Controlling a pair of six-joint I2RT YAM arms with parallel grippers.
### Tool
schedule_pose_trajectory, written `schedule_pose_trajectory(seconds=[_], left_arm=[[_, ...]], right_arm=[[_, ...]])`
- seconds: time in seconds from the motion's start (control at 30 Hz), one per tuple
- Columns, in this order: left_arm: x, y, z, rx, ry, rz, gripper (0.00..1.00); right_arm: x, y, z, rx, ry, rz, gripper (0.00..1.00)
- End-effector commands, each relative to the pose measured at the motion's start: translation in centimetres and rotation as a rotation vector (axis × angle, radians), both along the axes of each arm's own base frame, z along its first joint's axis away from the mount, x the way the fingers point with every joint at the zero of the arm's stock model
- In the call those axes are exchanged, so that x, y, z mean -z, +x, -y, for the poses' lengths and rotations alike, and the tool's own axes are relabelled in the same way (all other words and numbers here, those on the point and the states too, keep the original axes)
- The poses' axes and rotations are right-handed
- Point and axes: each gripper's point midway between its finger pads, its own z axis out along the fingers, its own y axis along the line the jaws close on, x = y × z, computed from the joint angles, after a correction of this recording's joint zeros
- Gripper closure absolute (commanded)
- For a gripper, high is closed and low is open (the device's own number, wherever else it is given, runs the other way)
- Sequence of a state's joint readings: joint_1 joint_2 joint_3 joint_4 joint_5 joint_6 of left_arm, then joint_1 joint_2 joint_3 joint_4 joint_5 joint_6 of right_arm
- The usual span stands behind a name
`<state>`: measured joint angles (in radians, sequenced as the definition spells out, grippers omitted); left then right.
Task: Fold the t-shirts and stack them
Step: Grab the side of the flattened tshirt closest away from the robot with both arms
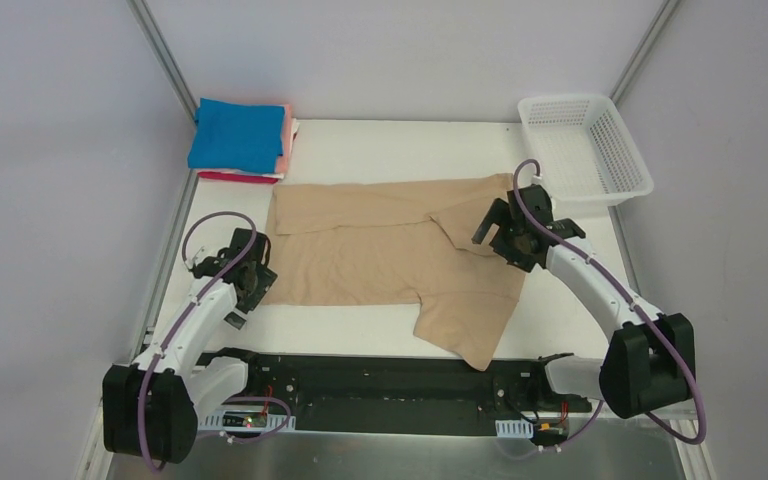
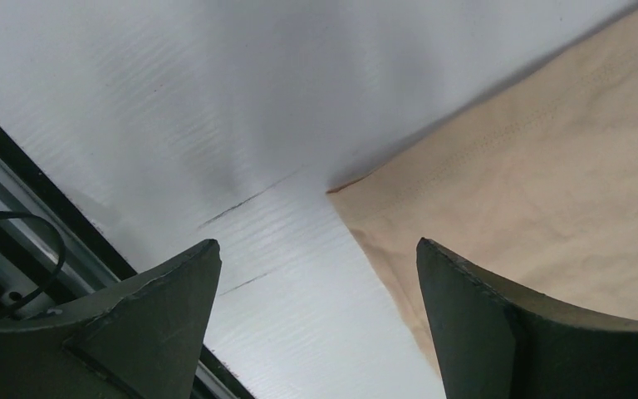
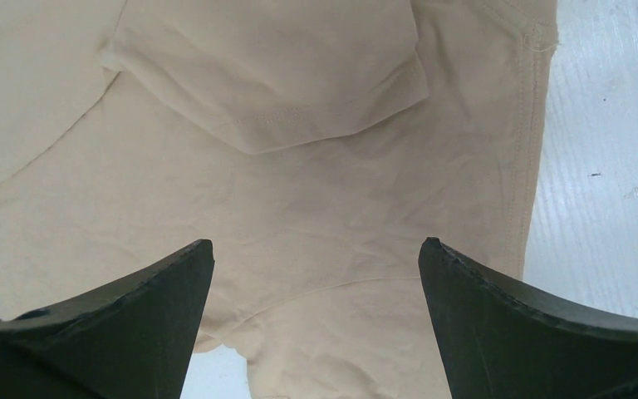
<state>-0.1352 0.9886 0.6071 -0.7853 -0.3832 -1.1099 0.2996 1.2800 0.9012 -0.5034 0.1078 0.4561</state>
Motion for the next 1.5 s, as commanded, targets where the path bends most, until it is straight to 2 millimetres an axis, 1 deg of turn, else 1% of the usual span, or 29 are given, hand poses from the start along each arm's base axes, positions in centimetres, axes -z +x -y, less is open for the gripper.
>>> schedule_pose_trajectory(seconds=[0.0,0.07,0.13,0.2,0.3,0.4,0.47,0.5,0.53,0.57,0.6,0.63,0.7,0.8,0.87,0.93,1.03,1.17,1.23,1.33,1.47], left_arm=[[0.7,1.2,-0.8,-0.101,0.009,0.049,0.15],[1.5,2.0,-0.2,-0.093,-0.024,0.057,0.17],[2.1,2.6,0.3,-0.093,-0.052,0.057,0.26],[2.7,2.9,0.4,-0.095,-0.06,0.048,0.31],[3.8,2.8,0.7,-0.094,-0.071,0.015,0.4],[4.9,2.5,1.0,-0.095,-0.085,-0.02,0.49],[5.3,2.5,0.9,-0.1,-0.084,-0.032,0.55],[5.4,2.5,0.9,-0.1,-0.084,-0.037,0.59],[5.4,2.5,0.9,-0.099,-0.085,-0.039,0.67],[5.4,2.6,1.0,-0.099,-0.089,-0.037,0.77],[5.3,2.8,1.0,-0.094,-0.093,-0.032,0.94],[5.3,2.9,1.1,-0.091,-0.094,-0.029,1.0],[5.0,3.1,1.0,-0.082,-0.09,-0.017,1.0],[4.6,3.4,0.9,-0.073,-0.083,-0.003,1.0],[4.4,3.6,0.9,-0.067,-0.08,0.006,1.0],[4.2,3.8,0.7,-0.069,-0.072,0.017,1.0],[3.9,4.1,0.7,-0.064,-0.066,0.026,1.0],[3.6,4.2,0.7,-0.053,-0.069,0.036,1.0],[3.6,4.1,0.7,-0.053,-0.066,0.039,1.0],[3.5,4.1,0.6,-0.052,-0.065,0.045,1.0],[3.3,4.2,0.6,-0.05,-0.061,0.049,1.0]], right_arm=[[-1.4,0.5,-0.7,0.002,0.039,0.051,0.03],[-1.0,0.2,-0.7,-0.002,0.034,0.036,0.03],[-0.6,-0.4,-0.6,-0.003,0.027,0.011,0.03],[-0.1,-1.1,-0.7,-0.012,0.027,-0.012,0.03],[0.4,-2.2,-0.9,-0.026,0.034,-0.035,0.03],[1.1,-3.7,-0.6,-0.03,0.019,-0.069,0.03],[1.3,-4.7,-0.5,-0.041,0.012,-0.095,0.04],[1.4,-5.3,-0.6,-0.05,0.008,-0.11,0.04],[1.4,-5.8,-0.6,-0.062,0.001,-0.12,0.04],[1.4,-6.4,-0.7,-0.073,-0.006,-0.131,0.04],[1.4,-6.9,-0.8,-0.088,-0.013,-0.142,0.04],[1.5,-7.6,-1.2,-0.114,-0.012,-0.159,0.05],[1.6,-9.5,-2.3,-0.194,-0.009,-0.212,0.06],[2.2,-13.6,-2.7,-0.294,-0.068,-0.342,0.09],[2.6,-16.0,-2.4,-0.315,-0.115,-0.413,0.12],[3.1,-18.2,-2.4,-0.327,-0.12,-0.475,0.15],[3.9,-20.8,-2.8,-0.34,-0.095,-0.556,0.21],[5.2,-22.6,-3.3,-0.345,-0.077,-0.624,0.28],[6.1,-23.0,-3.5,-0.337,-0.073,-0.655,0.33],[7.4,-22.8,-4.2,-0.334,-0.058,-0.663,0.4],[8.7,-22.1,-4.7,-0.33,-0.07,-0.673,0.45]])
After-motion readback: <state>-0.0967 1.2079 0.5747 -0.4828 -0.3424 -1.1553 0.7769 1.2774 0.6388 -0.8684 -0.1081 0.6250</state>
